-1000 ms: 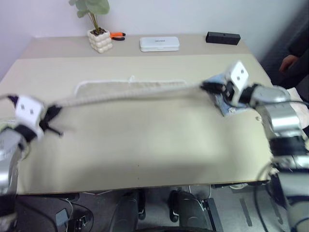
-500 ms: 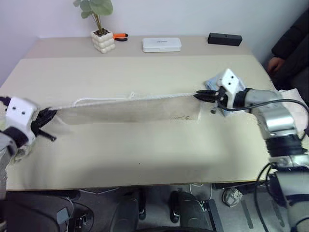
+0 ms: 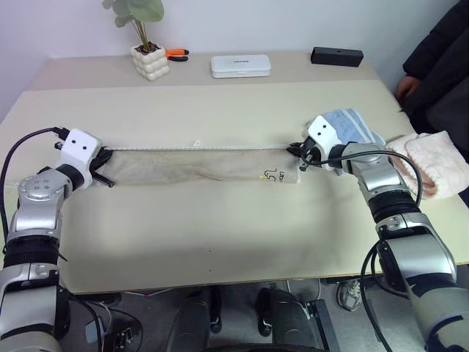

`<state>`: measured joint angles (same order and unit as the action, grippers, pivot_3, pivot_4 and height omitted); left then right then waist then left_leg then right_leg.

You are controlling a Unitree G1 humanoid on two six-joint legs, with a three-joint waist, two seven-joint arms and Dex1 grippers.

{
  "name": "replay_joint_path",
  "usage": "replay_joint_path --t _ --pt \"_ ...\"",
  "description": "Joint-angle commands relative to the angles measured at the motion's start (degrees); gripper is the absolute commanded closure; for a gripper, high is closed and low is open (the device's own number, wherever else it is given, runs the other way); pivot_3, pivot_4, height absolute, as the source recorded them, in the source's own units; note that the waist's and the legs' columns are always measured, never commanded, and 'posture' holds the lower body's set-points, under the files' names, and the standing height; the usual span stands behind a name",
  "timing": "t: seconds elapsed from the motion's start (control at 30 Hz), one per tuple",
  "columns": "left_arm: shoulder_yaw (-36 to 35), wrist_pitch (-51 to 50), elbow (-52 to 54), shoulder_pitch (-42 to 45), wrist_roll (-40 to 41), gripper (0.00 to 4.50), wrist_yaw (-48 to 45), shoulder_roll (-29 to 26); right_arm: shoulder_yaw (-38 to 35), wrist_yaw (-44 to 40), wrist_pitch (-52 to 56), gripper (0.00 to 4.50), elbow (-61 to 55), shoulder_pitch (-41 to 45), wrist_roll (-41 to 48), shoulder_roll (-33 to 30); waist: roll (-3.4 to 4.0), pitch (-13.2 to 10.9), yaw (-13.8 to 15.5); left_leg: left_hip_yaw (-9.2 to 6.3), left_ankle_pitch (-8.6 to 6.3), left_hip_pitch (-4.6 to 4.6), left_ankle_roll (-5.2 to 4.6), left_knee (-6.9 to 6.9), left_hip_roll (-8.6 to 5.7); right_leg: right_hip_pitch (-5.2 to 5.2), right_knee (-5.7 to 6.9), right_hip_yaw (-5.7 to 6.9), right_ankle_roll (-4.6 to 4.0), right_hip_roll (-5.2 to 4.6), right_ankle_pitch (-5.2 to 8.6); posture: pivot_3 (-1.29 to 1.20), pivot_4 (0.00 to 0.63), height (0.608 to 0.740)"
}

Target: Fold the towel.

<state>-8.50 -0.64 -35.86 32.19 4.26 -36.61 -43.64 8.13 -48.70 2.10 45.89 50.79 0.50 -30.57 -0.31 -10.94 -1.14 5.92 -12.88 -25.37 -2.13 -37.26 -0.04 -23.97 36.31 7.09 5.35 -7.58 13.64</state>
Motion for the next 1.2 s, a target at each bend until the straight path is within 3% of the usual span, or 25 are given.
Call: replay_joint_path --t 0.03,0.13,0.27,0.47,0.53,0.63,0.7,0.83,0.97,1.2 --pt "-0.5 1.1 -2.4 1.5 0.3 4.22 -0.7 -0.3 -1.7 1.0 -1.4 4.5 -0.1 1.6 -0.4 -0.5 0.0 0.0 -0.1 0.01 0.0 0.01 0.0 0.0 0.0 0.0 0.0 -0.03 0.0 0.0 0.0 0.0 0.15 0.734" --pt "-1.1 1.5 -3.2 1.8 0.4 3.15 0.4 0.0 -2.4 1.9 -1.2 3.62 -0.9 1.6 -0.3 -0.9 0.0 0.0 -0.1 0.03 0.0 0.01 0.0 0.0 0.01 -0.03 0.02 -0.07 0.0 0.0 0.0 0.0 0.15 0.734" --pt "-4.9 -0.4 -0.1 0.2 3.7 1.13 2.4 0.4 -4.9 3.9 1.2 1.71 -5.7 -0.1 0.8 -2.6 0.0 0.0 0.1 0.02 0.0 -0.01 0.0 -0.02 0.0 -0.03 0.02 -0.07 0.0 -0.02 0.0 0.0 0.15 0.734" --pt "-15.9 -10.9 17.6 -9.5 15.9 1.13 4.2 3.3 -13.0 2.8 17.3 1.71 -26.7 -10.8 9.8 -5.8 -0.03 0.0 0.2 -0.04 -0.02 -0.03 -0.03 -0.01 0.01 -0.03 -0.01 -0.08 0.01 -0.08 -0.01 0.0 0.15 0.734" --pt "-17.0 -13.9 26.0 -14.2 18.7 1.07 4.1 4.7 -15.9 3.0 25.5 1.14 -35.2 -15.7 14.6 -5.7 -0.03 0.0 0.2 -0.07 -0.03 0.0 -0.03 -0.02 0.03 0.01 -0.02 -0.09 0.01 -0.09 -0.01 0.0 0.15 0.734" --pt "-12.4 -16.2 38.6 -20.4 18.6 1.07 3.0 6.2 -19.0 5.5 37.0 0.02 -46.4 -22.6 20.9 -4.2 -0.03 0.0 0.4 -0.1 -0.05 0.03 -0.03 -0.06 0.06 0.05 0.0 -0.09 -0.01 -0.11 -0.03 0.0 0.15 0.734" --pt "-7.9 -16.9 45.1 -23.0 17.9 1.07 1.6 7.0 -20.8 7.9 43.7 0.02 -52.5 -26.1 25.0 -2.5 -0.02 0.0 0.6 -0.12 -0.07 0.06 -0.02 -0.07 0.06 0.1 0.0 -0.13 -0.04 -0.13 -0.07 0.0 0.15 0.734" --pt "2.4 -17.4 56.7 -26.2 18.5 1.07 -1.5 10.2 -25.4 16.1 58.9 0.02 -63.5 -32.5 33.6 3.7 -0.04 0.1 0.7 -0.14 -0.12 0.05 0.01 -0.07 0.07 0.1 -0.07 -0.17 -0.09 -0.15 -0.12 0.0 0.15 0.734" --pt "7.3 -17.9 59.3 -26.9 17.9 1.07 -3.3 11.4 -30.3 25.6 71.4 0.02 -69.5 -34.0 39.2 12.0 -0.02 0.1 0.3 -0.1 -0.11 0.03 -0.06 -0.04 0.13 0.0 -0.06 -0.24 -0.12 -0.08 -0.14 0.0 0.15 0.734" --pt "8.2 -17.7 59.0 -26.3 18.5 1.07 -3.5 12.7 -40.5 45.9 80.4 0.02 -64.4 -24.6 36.1 32.5 0.01 0.2 0.3 0.03 -0.21 0.02 -0.27 -0.06 0.33 -0.14 0.02 -0.29 -0.23 0.3 -0.21 0.0 0.15 0.734"
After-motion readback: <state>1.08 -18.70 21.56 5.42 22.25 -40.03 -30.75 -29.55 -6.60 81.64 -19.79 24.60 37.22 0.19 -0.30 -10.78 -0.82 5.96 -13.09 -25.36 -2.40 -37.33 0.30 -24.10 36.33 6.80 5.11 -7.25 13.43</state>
